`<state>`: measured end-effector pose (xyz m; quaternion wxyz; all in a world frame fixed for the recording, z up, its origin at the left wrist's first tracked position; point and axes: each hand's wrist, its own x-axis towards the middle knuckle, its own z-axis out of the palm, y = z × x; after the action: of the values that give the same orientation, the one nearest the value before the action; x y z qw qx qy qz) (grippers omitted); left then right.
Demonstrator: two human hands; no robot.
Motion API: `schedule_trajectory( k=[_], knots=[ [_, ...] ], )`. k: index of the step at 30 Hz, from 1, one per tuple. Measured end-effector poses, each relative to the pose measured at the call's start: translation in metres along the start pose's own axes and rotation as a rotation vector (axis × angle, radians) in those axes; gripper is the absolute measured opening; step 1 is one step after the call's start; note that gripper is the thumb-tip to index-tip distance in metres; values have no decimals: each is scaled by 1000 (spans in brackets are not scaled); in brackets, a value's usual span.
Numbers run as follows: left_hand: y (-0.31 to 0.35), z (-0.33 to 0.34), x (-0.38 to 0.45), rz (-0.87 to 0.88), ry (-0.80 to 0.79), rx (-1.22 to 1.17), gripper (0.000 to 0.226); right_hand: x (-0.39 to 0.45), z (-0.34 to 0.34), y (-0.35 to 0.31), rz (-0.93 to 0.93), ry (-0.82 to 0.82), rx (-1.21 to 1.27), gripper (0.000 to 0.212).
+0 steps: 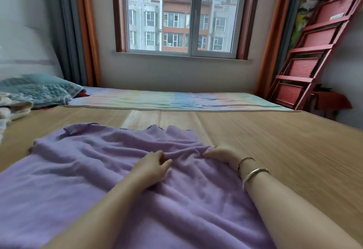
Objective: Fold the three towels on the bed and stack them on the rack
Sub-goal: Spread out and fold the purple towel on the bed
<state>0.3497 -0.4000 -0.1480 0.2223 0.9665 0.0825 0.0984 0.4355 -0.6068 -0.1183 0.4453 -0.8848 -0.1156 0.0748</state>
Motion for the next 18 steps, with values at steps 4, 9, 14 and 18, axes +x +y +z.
schedule_trajectory(
  k=[4,9,14,18],
  knots=[
    [-12,-7,6,-142,89,-594,41,-22,24,-40,-482,-139,-17,26],
    [-45,-23,10,-378,270,-1152,82,-71,42,-77,-482,-601,-468,24],
    [-67,-19,14,-314,237,-1134,83,-36,57,-110,-299,-386,-359,19],
    [-69,-21,9,-270,195,-1243,37,13,92,-116,-462,-92,-311,28]
  ],
)
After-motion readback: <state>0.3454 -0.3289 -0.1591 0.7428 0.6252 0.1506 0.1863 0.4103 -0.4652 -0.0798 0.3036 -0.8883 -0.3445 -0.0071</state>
